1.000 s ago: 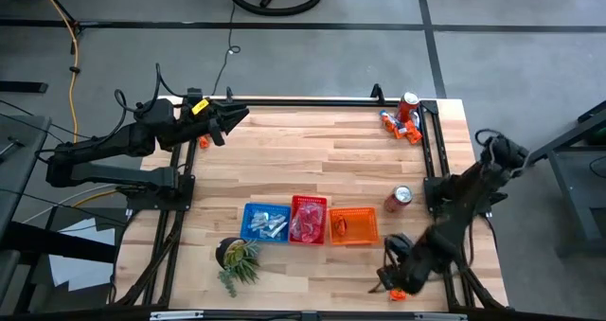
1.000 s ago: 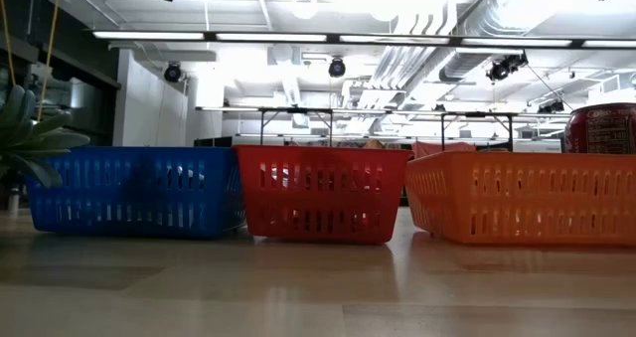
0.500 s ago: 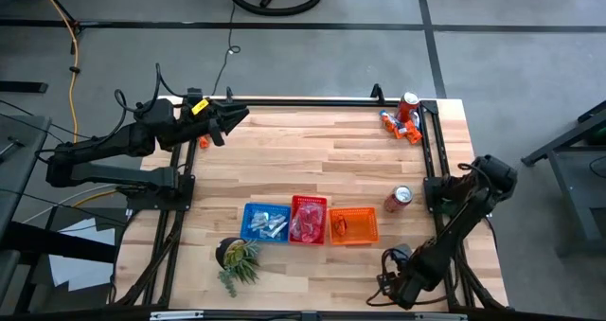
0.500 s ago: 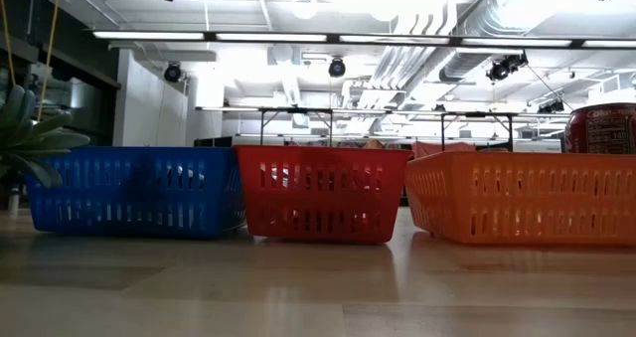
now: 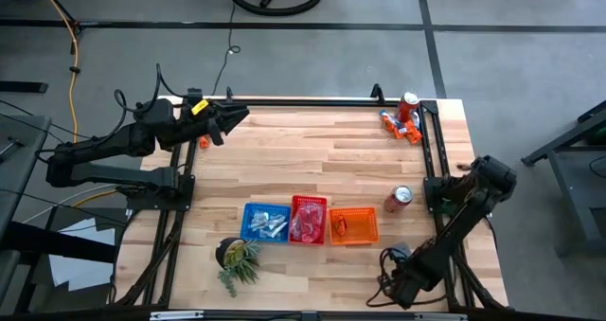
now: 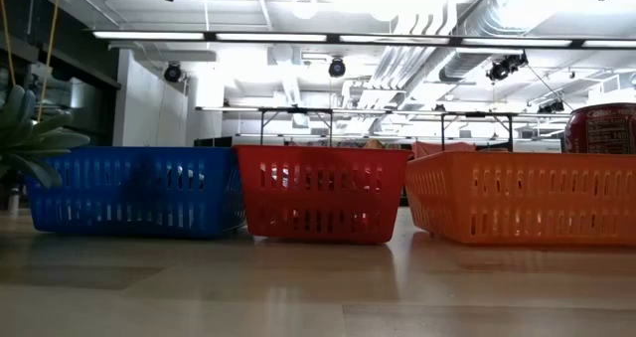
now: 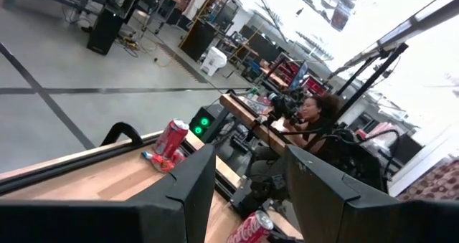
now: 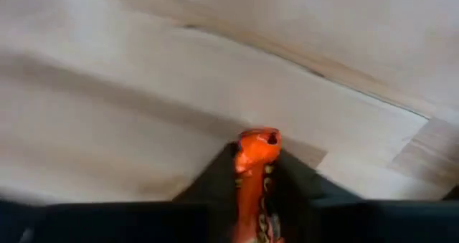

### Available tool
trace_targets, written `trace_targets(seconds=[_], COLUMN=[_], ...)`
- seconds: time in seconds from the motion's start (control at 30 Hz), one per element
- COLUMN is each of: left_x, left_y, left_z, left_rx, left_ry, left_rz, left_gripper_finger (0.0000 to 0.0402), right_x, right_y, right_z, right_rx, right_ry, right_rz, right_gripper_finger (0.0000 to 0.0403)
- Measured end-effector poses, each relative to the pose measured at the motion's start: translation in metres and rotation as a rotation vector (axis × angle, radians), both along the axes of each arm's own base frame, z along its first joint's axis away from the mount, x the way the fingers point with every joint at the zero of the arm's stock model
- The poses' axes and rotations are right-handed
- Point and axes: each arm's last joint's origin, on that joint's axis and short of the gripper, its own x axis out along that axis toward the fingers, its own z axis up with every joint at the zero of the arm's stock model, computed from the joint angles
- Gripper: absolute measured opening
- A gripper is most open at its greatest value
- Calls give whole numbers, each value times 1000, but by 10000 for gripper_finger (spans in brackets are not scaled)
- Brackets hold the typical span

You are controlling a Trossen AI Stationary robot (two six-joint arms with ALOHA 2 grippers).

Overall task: Sort candy
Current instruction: Put the orange candy pack into the orange bin

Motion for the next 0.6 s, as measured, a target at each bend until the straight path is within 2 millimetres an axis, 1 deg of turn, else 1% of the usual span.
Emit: trace_targets(seconds=[0.03, 0.07, 0.17, 0.23, 0.3, 0.33, 0.4, 0.47, 0.6], left_x=[0, 0, 0, 0, 0, 0, 0, 0, 0], left_y=[0, 0, 0, 0, 0, 0, 0, 0, 0], left_z=[0, 1, 1, 2, 2, 2, 2, 2, 2], left_rx=[-5, -7, -5, -3, -3, -3, -3, -2, -2], left_ry=[-5, -9, -17, -23, -24, -24, -23, -23, -23], left_rz=[0, 0, -1, 0, 0, -1, 0, 0, 0], left_gripper_finger=[154, 154, 154, 154, 154, 154, 154, 154, 154], right_x=[-1, -1, -6, -7, -5, -2, 6, 19, 50], right_y=[-1, -3, -14, -26, -38, -45, -57, -67, -82], right_z=[8, 18, 56, 77, 94, 99, 102, 98, 79], right_rx=[-1, -5, -54, -132, -211, -241, -287, -308, -336], right_ry=[-28, -58, -167, -306, -477, -544, -597, -598, -612], right_rz=[14, 22, 33, 37, 9, -18, -49, -25, 1], right_gripper_finger=[25, 20, 30, 18, 7, 8, 13, 14, 9])
